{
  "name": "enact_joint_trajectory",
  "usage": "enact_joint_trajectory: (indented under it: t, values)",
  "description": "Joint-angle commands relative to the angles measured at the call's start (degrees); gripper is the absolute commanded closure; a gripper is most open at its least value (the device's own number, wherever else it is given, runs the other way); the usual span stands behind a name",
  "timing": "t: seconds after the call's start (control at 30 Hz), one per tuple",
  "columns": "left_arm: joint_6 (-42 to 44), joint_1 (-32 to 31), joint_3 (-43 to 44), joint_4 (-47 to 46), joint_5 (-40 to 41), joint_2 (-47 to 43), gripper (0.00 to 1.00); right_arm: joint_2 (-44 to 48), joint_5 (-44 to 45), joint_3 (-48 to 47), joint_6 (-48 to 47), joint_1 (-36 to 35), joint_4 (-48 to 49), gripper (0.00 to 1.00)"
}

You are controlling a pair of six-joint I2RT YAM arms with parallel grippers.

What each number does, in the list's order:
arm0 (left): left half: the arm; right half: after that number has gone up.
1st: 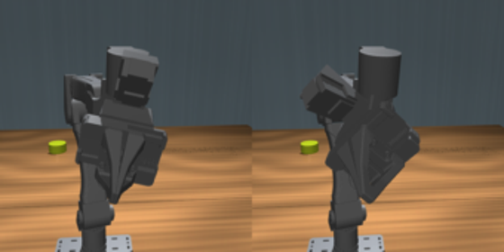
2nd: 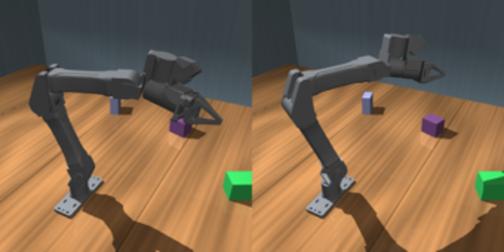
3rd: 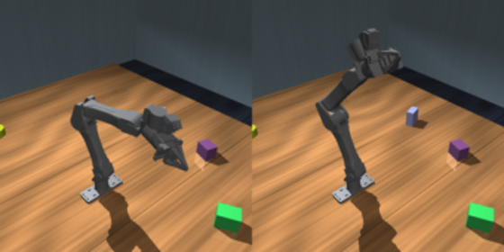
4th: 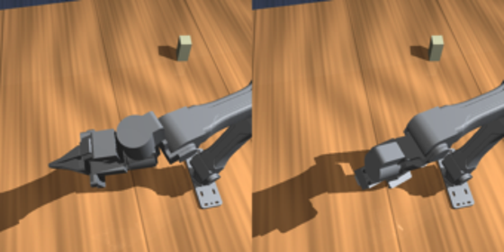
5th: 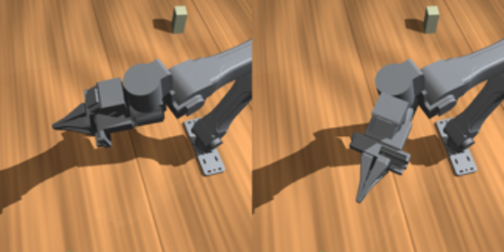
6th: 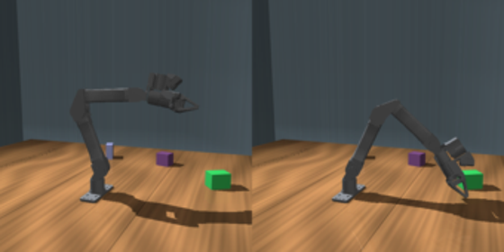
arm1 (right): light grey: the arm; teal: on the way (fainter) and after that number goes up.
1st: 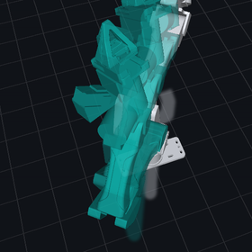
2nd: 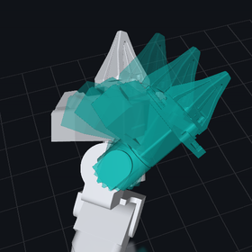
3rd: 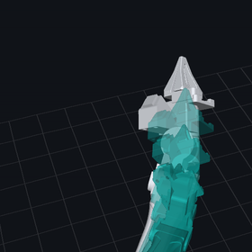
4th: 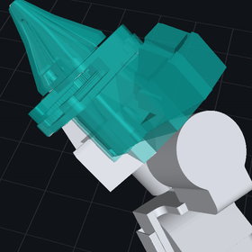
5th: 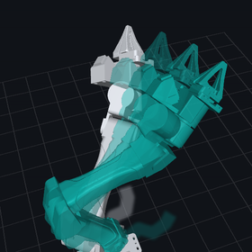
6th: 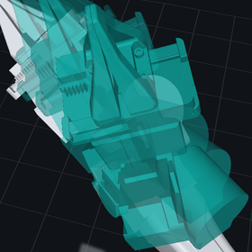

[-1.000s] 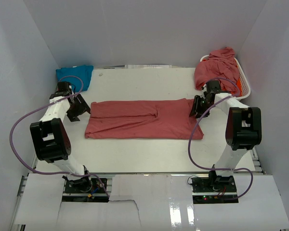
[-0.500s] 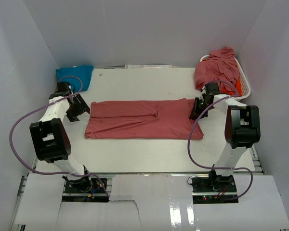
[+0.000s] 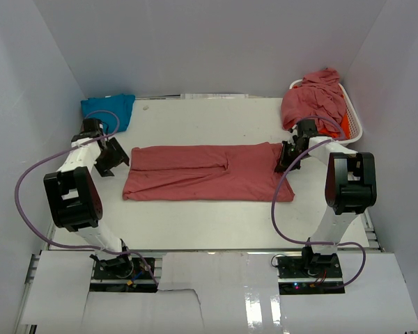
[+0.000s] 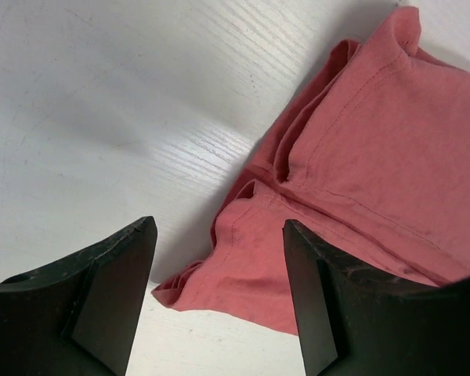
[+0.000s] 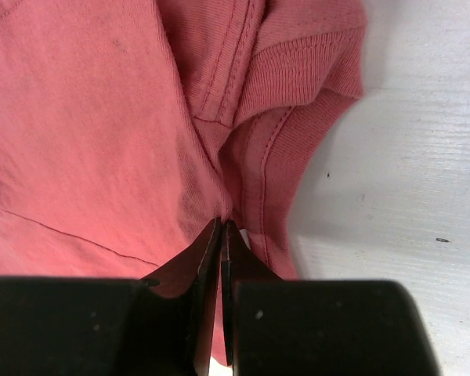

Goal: Fold and stack the t-shirts
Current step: Fold the other side of the tshirt into a rectangle

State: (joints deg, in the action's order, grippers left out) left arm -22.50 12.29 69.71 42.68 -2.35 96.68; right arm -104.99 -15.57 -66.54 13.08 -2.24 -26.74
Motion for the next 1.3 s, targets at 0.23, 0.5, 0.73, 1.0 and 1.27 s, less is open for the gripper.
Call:
enact_joint_trajectory:
  t: [0.23, 0.5, 0.73, 1.0, 1.27]
  values:
    - [1.58, 0.19, 5.17, 0.21, -0.64, 3.25, 0.3, 1.37, -0.6, 0.54, -0.25, 0.31, 1.08, 0.92]
    - [1.15, -0.34, 4.82, 0.21, -3.36, 4.48, 0.32, 1.37, -0.34, 0.1, -0.34, 0.31, 0.73, 0.92]
    - [0.44, -3.15, 3.77, 0.48, -2.92, 5.36, 0.32, 1.63, -0.33, 0.1, -0.25, 0.31, 0.46, 0.92]
    - [0.79, -5.09, 4.9, 1.0, -0.99, 7.64, 0.45, 1.98, 0.1, 0.19, -0.42, 0.22, 0.29, 0.92]
    - [1.06, -5.09, 6.58, 2.5, 0.94, 8.43, 0.65, 2.24, 0.28, 0.45, -0.34, 0.31, 0.2, 0.92]
